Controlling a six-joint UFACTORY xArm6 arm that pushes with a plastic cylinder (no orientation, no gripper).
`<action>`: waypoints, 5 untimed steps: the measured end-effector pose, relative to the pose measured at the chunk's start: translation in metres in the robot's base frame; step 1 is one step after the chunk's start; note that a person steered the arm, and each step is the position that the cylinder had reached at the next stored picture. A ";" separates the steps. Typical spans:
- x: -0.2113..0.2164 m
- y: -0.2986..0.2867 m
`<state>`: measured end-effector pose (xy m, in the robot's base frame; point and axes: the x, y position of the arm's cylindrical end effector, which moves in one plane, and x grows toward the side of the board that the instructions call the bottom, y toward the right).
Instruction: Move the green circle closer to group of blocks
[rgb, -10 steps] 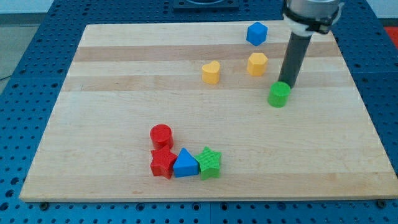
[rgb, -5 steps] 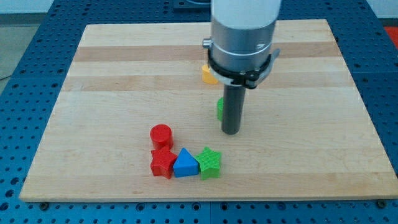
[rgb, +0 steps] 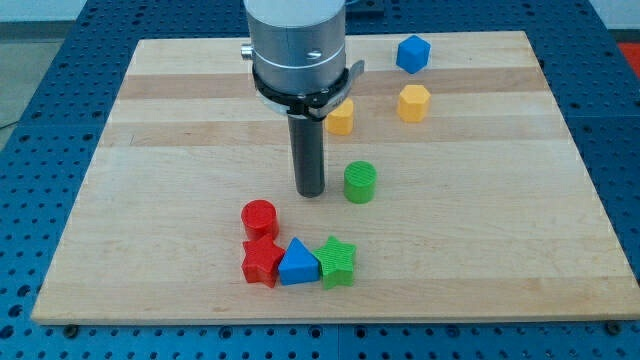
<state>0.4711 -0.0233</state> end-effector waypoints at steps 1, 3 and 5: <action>-0.041 0.030; -0.010 0.083; 0.038 0.052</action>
<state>0.5095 0.0291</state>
